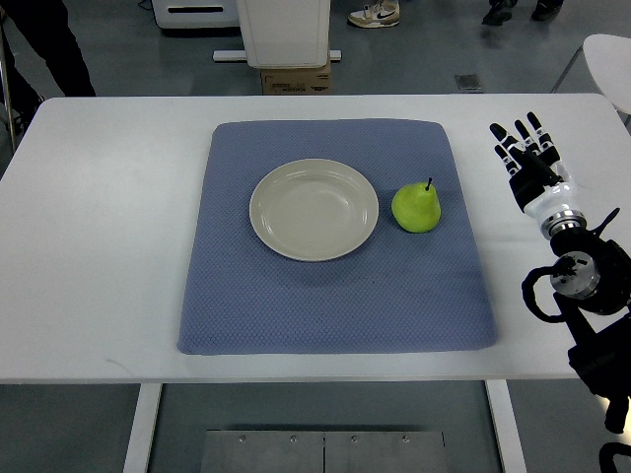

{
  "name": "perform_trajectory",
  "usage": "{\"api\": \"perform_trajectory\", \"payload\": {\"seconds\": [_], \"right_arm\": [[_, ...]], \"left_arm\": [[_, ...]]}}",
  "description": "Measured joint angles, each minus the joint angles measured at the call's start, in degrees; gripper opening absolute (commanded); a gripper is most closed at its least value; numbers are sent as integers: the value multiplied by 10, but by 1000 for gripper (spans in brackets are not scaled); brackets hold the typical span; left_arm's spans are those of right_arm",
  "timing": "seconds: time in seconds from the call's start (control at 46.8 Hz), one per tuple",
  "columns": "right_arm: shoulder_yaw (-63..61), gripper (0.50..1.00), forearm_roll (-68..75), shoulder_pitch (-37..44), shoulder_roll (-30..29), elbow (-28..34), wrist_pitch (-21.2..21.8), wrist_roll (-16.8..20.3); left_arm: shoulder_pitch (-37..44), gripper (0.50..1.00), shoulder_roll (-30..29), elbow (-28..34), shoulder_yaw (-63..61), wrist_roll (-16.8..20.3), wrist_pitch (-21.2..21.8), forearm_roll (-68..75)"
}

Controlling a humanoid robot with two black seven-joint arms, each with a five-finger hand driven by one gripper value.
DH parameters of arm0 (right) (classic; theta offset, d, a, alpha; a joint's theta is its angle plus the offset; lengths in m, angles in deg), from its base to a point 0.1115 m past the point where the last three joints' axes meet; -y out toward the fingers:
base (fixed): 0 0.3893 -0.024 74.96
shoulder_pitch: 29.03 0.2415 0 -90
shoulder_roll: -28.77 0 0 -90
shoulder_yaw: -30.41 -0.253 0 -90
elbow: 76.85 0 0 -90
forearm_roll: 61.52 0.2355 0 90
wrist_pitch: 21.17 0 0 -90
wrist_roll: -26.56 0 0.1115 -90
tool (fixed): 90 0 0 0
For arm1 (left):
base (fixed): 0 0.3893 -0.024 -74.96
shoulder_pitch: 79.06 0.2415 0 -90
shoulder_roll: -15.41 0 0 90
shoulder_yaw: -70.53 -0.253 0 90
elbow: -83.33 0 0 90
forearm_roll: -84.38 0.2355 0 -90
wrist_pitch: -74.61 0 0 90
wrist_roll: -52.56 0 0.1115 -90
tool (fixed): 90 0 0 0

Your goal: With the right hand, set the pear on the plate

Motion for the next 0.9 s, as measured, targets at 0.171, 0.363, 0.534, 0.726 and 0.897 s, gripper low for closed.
{"api": "perform_trajectory", "payload": {"seconds": [0.171,0.363,0.534,0.726,0.897], "right_arm": [[0,1000,1,0,1,0,1,0],[0,1000,1,-1,3,0,1,0],[1,1000,2,-7,2,0,1,-1],[1,1000,2,-11,3,0,4,-1],[3,1000,2,-11,10,0,8,-1]], "left_arm": [[-2,1000,0,-1,0,0,0,0],[-3,1000,0,0,0,0,1,0],[6,1000,0,1,0,0,1,0],[7,1000,0,1,0,0,1,0],[7,1000,0,1,0,0,1,0]]}}
